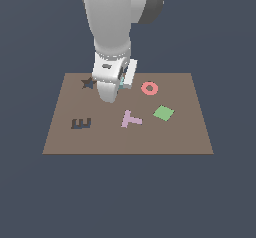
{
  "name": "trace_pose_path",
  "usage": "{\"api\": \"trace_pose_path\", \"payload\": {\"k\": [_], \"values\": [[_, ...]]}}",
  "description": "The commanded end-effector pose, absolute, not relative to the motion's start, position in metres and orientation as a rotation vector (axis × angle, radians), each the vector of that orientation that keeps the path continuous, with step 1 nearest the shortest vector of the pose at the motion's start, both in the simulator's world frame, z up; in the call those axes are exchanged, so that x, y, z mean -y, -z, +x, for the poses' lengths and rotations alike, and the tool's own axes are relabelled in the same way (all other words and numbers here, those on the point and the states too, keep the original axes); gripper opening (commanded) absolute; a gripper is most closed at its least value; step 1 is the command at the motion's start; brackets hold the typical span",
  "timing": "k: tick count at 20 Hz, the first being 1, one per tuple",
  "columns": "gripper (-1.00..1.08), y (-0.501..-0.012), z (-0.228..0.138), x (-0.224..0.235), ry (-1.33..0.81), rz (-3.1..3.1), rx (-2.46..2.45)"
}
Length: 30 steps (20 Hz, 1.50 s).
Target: Insert a designated object into the corresponding slot on a board.
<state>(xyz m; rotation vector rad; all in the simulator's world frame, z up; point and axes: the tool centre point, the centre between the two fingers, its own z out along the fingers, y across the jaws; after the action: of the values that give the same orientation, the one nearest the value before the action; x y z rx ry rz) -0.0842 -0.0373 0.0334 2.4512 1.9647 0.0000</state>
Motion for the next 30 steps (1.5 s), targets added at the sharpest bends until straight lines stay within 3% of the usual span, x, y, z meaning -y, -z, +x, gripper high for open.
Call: {"api": "trace_pose_path", "payload": {"k": [1,16,30], "values": [[-1.0,-0.034,-0.084,0.037,0.0,2.451,-1.964],[-1.0,-0.034,-0.075,0.05,0.0,2.645,-1.696],[-1.0,-0.037,-0.064,0.091,-0.001,3.021,-0.864]]}}
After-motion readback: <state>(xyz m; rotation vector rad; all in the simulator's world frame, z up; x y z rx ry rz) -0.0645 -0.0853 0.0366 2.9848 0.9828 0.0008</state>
